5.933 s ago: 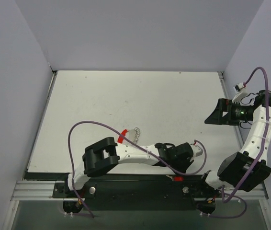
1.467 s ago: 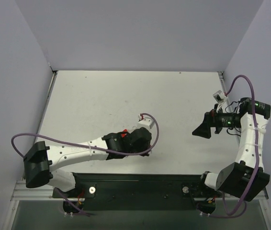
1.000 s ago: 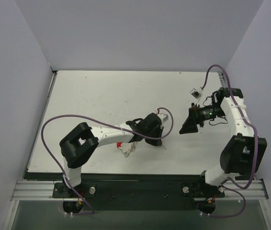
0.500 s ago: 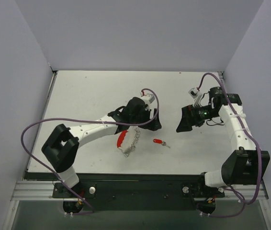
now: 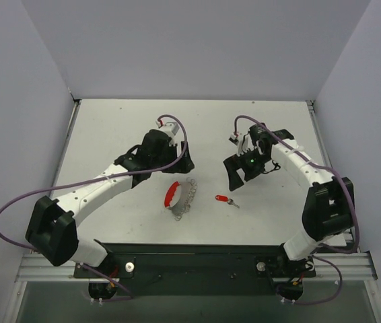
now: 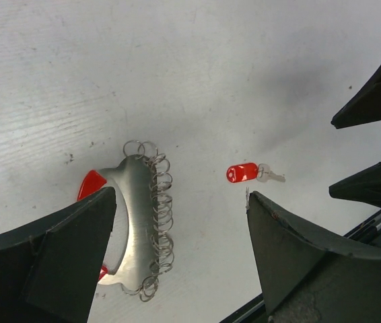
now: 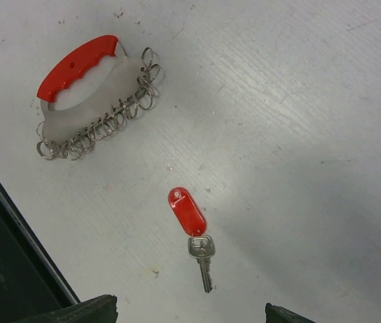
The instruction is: Put the keys on the keyring
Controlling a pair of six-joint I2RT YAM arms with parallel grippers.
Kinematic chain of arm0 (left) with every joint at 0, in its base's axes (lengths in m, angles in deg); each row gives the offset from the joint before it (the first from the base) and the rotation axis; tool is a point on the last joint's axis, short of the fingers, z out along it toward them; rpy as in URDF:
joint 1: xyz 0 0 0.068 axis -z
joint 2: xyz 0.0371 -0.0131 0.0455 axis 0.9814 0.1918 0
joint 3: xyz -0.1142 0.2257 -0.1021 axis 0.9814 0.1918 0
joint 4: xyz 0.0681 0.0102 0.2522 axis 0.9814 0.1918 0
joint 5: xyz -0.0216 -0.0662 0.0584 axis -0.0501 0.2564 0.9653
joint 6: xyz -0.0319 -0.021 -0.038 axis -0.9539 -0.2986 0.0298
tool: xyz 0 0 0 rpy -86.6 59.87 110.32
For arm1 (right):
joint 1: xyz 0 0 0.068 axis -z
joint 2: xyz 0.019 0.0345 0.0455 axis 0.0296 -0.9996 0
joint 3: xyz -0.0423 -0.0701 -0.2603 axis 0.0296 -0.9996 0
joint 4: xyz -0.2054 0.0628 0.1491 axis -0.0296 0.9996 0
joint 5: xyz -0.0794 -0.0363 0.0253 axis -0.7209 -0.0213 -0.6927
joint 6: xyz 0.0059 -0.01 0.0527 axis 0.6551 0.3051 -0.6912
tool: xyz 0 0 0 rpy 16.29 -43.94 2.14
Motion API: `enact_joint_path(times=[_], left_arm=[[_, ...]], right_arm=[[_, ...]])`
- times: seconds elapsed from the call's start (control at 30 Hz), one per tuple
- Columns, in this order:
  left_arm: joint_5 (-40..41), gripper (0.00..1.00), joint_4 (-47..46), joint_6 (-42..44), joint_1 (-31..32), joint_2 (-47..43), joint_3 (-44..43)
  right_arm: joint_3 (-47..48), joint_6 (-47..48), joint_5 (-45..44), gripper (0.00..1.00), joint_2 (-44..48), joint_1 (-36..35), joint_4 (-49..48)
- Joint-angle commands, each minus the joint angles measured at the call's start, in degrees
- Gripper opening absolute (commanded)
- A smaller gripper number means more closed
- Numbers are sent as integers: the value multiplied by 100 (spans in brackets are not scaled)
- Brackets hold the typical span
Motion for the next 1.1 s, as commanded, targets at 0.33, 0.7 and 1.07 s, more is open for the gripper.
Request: enact_joint_path(times=[0.33, 0.7, 1.07], left_arm=[[136, 88, 280, 77, -205, 152, 302], [259, 87, 438, 16, -241, 319, 276], [285, 87, 491, -46, -241, 319, 162]], right_arm=[[-395, 740, -386, 68, -471, -829, -673], [-737, 872, -316, 48, -823, -865, -875], [-764, 785, -228, 28, -1165, -856, -1121]])
